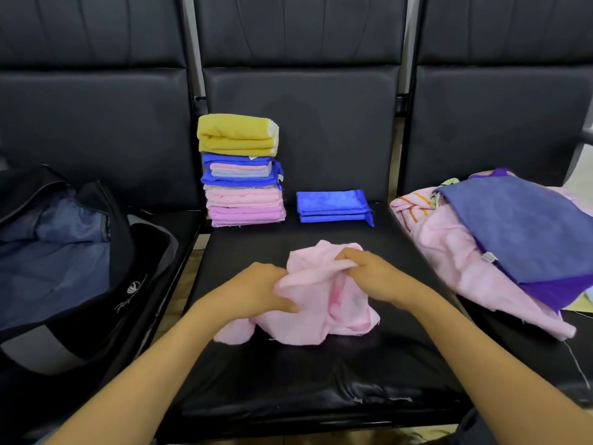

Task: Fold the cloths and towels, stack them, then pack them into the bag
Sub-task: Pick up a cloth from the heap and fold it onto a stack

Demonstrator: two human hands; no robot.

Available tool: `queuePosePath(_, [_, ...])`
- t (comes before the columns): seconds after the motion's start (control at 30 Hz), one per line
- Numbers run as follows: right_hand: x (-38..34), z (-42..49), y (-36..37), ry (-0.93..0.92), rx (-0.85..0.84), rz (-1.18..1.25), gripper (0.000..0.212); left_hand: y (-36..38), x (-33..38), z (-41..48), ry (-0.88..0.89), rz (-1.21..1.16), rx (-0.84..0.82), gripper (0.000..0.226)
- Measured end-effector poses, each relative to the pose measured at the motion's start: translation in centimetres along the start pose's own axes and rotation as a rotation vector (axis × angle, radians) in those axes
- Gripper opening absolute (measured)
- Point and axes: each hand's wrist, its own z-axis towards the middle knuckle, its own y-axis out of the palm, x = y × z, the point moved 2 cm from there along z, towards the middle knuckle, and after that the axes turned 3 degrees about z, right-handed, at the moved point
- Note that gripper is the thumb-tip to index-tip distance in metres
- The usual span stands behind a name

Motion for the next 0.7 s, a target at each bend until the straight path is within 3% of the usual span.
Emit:
queuePosePath(0.07, [-0.1, 0.0, 0.1, 0.048, -0.006, 0.249, 0.025, 0.1, 0.0, 0.1, -0.032, 0.090, -0.051, 0.030])
queuePosePath(0.13, [-0.6, -0.5, 0.3, 0.049, -0.030, 0.349, 0.023, -0.2, -0.2, 0.4, -0.052, 0.075, -0.028, 0.038])
queuePosePath(0.23, [0.0, -1.0, -0.2, -0.004, -0.124, 0.104, 0.030, -0.9, -1.1, 0.3, -0.012, 0.010, 0.058, 0.028])
queuePosePath(0.33, [0.7, -1.7, 0.8, 0.016, -0.313, -0.179, 0.046, -1.3, -1.3, -0.2, 0.029, -0.257, 0.113, 0.025])
queuePosePath(0.43, [0.8, -1.6, 2.2, 0.034, -0.338, -0.202, 0.039, -1.1, -0.1, -0.5, 0.098, -0.549, 0.091, 0.026])
queuePosePath(0.53, [0.3, -1.5, 1.8, 0.043, -0.295, -0.065, 0.032, -1.3, 0.4, -0.6, 0.081, -0.727, 0.078, 0.019])
queuePosePath(0.6, [-0.2, -1.5, 1.0, 0.029, -0.265, 0.206, 0.029, -1.9, -0.1, -0.8, 0.070, -0.649, 0.052, 0.020])
queuePosePath(0.7, [-1.1, -1.9, 0.2, 0.009, -0.186, 0.530, 0.035, -1.6, -1.3, -0.7, 0.028, -0.103, -0.045, 0.031])
